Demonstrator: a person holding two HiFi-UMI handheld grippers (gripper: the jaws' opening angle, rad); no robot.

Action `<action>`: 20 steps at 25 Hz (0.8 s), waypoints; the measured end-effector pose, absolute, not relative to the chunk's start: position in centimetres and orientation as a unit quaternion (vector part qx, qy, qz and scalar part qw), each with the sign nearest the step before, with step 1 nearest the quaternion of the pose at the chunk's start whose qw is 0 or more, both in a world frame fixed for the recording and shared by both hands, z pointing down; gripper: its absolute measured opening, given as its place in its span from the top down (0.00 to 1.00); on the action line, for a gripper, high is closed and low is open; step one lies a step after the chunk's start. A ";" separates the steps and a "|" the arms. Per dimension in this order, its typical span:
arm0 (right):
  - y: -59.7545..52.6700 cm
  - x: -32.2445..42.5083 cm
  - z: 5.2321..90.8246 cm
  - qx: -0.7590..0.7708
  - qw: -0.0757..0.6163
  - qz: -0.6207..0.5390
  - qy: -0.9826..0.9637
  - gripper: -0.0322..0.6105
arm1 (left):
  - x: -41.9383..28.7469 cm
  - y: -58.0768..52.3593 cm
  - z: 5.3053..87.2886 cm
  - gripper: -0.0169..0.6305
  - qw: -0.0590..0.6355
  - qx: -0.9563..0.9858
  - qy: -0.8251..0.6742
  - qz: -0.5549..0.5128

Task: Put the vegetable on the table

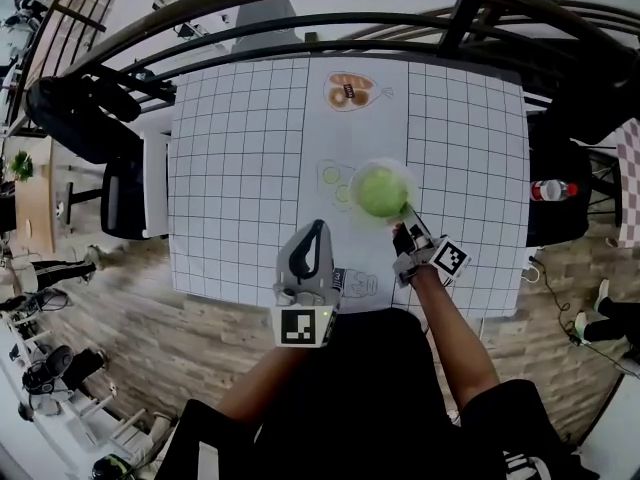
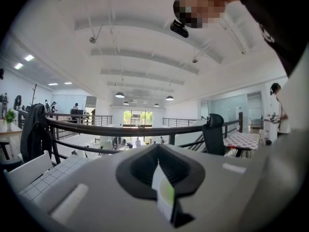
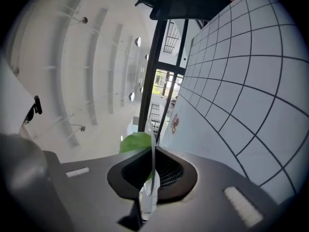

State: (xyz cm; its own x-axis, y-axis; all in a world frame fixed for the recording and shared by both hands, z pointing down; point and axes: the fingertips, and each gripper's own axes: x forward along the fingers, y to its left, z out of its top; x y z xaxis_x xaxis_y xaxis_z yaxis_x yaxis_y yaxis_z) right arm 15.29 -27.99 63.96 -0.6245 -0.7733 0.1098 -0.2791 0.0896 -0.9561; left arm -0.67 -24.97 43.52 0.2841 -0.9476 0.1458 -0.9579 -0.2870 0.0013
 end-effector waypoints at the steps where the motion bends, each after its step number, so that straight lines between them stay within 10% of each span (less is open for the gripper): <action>1: -28.2 15.3 64.8 -0.375 0.216 -0.565 0.703 0.94 | -0.7 -25.0 43.8 0.96 0.051 0.799 -0.596 0.065; 20: -30.0 14.6 76.0 -0.380 0.195 -0.661 0.617 0.93 | -1.7 -25.2 45.8 0.96 0.088 0.776 -0.618 0.086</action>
